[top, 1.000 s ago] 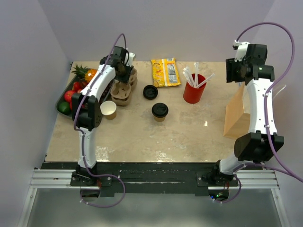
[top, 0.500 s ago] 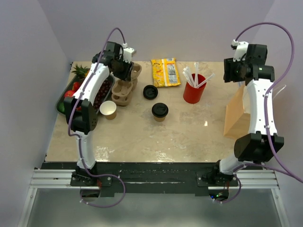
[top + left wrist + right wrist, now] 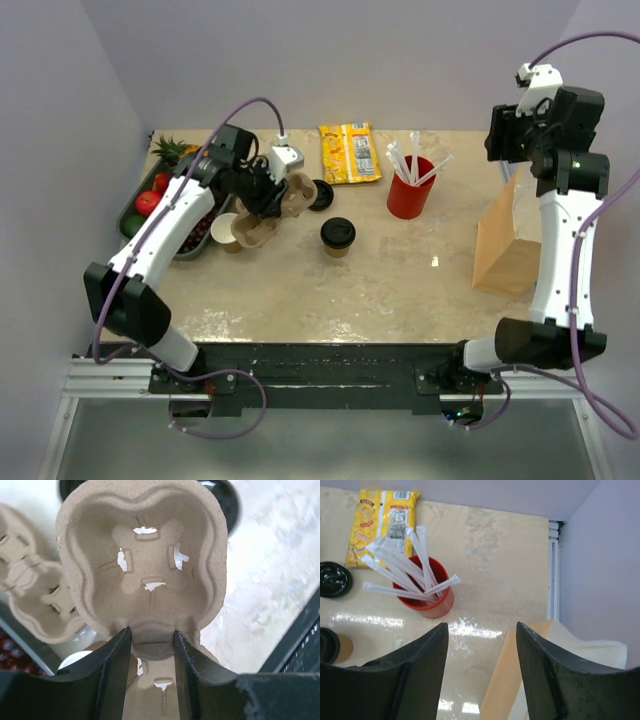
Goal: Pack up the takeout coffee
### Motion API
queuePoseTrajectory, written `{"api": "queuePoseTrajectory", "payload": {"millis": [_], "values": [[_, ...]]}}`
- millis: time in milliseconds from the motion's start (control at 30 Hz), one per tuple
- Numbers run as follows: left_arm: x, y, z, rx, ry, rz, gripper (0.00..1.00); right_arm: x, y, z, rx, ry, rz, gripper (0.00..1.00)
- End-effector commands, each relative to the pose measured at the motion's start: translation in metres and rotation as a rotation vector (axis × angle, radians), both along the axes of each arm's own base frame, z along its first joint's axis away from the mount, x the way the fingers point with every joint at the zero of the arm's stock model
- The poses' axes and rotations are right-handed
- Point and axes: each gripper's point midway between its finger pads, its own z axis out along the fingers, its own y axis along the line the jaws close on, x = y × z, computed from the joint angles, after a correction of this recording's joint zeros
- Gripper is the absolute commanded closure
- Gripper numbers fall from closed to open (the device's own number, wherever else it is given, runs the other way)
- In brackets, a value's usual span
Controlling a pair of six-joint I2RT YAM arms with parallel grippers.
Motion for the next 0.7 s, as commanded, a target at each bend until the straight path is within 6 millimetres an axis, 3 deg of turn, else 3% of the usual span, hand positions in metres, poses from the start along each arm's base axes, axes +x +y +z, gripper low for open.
{"api": "queuePoseTrajectory", "payload": {"millis": [0,100,267,300,433,600,667], "values": [[-0.045,-0.012,0.015,-0.023,-0.08,-0.178,0.8,0.018,0.007,0.042,0.086,-0.13,0.005,0.41],[-0.077,-0.017,-0.009,-0.023,-0.051,-0.273,0.8,-0.008,-0.01,0.059,-0.006,-0.173,-0.083,0.4],[-0.107,-0.03,-0.028,-0.041,-0.071,-0.42,0.81,-0.042,-0.057,0.038,-0.168,-0.012,-0.303,0.37],[-0.106,-0.034,-0.028,-0.049,-0.098,-0.433,0.81,-0.052,-0.073,0.041,-0.203,0.004,-0.382,0.36],[-0.112,-0.041,-0.044,-0.068,-0.125,-0.481,0.81,-0.08,-0.091,0.064,-0.266,0.002,-0.463,0.36],[-0.109,-0.043,-0.062,-0.037,-0.122,-0.508,0.81,-0.115,-0.127,0.07,-0.392,0.057,-0.59,0.33],[-0.107,-0.043,-0.069,-0.025,-0.121,-0.507,0.81,-0.124,-0.141,0.057,-0.464,0.136,-0.615,0.3]]}}
